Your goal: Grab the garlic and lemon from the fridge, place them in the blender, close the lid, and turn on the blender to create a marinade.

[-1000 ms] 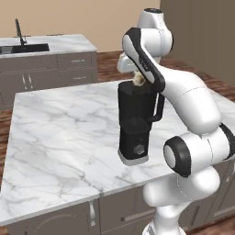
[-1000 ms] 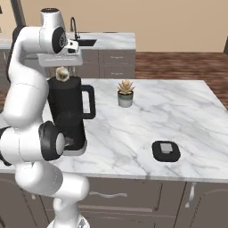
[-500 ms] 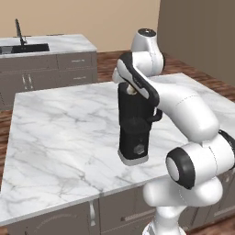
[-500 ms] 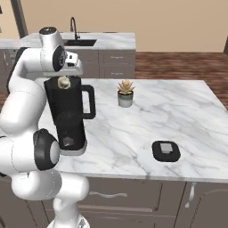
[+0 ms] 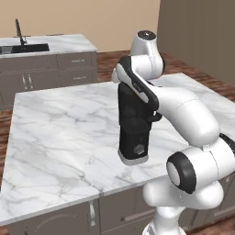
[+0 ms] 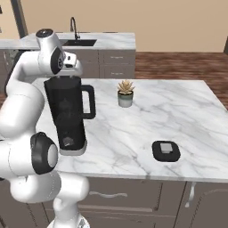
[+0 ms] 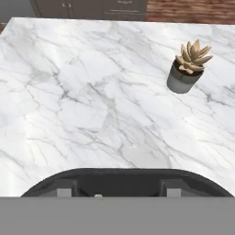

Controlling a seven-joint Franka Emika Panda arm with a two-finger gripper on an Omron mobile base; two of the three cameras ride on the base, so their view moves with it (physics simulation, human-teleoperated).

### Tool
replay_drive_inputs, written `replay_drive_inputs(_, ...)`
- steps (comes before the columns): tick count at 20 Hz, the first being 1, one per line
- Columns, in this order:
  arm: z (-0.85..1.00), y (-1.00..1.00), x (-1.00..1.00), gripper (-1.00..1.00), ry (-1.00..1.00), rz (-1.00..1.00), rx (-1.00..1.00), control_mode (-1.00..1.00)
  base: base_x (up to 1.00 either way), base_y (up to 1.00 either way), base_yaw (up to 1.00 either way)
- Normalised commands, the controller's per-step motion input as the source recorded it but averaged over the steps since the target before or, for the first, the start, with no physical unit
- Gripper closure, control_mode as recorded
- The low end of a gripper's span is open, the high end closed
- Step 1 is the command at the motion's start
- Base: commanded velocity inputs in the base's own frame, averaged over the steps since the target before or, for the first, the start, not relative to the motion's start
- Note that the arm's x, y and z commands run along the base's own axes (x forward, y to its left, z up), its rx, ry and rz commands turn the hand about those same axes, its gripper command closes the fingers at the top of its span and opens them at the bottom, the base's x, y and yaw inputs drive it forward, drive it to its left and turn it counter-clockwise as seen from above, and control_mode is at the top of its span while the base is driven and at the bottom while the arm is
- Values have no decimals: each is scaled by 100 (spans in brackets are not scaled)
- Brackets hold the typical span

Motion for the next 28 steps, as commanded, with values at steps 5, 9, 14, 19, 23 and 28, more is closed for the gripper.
replay_drive_inputs(5,40,-2,-71,-100,-12,0,2,-100,0,0,0)
replay_drive_inputs(9,18,-18,-100,-100,-16,1,4,-100,0,0,0)
replay_drive_inputs(14,0,-46,-100,-100,-9,1,2,-100,0,0,0)
replay_drive_inputs(19,-48,-56,-100,-100,1,0,-5,-100,0,0,0)
replay_drive_inputs(23,-65,-42,-100,-100,3,0,-12,-100,0,0,0)
replay_drive_inputs(28,-16,-5,-34,-100,3,0,-3,-100,0,0,0)
